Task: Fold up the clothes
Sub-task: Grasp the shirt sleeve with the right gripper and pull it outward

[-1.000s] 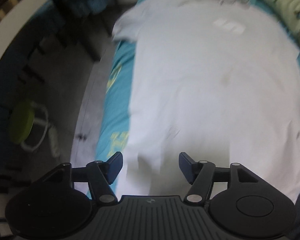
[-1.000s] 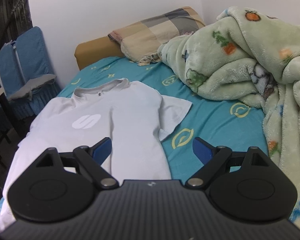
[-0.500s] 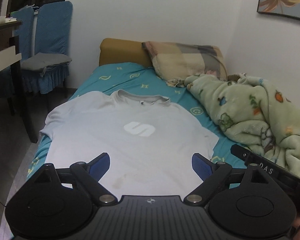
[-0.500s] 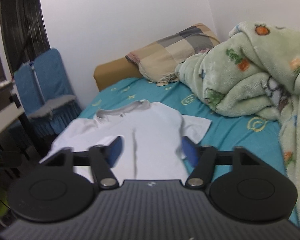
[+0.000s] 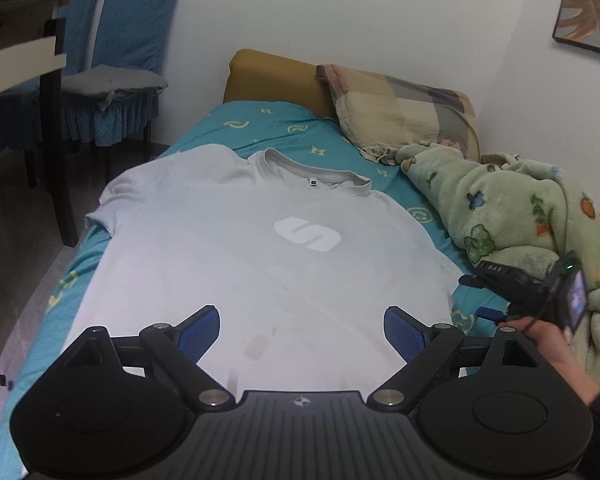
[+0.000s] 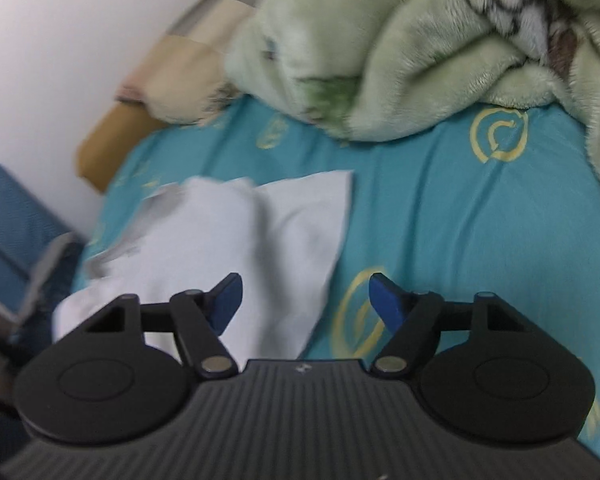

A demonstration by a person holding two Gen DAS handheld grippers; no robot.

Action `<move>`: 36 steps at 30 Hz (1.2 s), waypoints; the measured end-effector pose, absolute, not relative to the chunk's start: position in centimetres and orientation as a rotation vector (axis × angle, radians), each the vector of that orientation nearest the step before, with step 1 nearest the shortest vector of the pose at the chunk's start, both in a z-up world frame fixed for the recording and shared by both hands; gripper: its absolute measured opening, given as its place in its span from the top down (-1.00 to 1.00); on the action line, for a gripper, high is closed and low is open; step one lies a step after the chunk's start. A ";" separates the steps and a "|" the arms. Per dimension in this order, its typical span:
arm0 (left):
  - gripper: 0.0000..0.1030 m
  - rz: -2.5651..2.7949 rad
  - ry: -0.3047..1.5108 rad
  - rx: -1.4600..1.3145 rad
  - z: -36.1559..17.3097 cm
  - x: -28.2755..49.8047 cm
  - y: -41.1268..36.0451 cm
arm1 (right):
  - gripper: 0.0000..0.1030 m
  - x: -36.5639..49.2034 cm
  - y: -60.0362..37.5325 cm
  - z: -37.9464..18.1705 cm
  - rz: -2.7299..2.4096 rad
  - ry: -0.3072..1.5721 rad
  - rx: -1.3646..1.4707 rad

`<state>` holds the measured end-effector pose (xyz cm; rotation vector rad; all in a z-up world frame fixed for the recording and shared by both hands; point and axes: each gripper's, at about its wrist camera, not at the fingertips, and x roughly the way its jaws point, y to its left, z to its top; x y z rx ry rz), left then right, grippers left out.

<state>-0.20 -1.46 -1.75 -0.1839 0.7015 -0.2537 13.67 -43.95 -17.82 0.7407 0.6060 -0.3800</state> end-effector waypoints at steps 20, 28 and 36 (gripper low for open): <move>-0.76 -0.229 0.807 -0.223 -7.9 7.8 -2.3 | 0.83 28.2 -45.7 -13.8 -0.458 0.494 0.066; -0.76 -0.236 0.791 -0.142 -8.6 9.0 -3.7 | 0.54 27.9 -48.8 -13.7 -0.380 0.572 0.079; -0.75 -0.301 0.750 -0.127 -7.2 6.9 -3.7 | -0.65 16.2 -43.7 -9.7 -0.324 0.513 0.143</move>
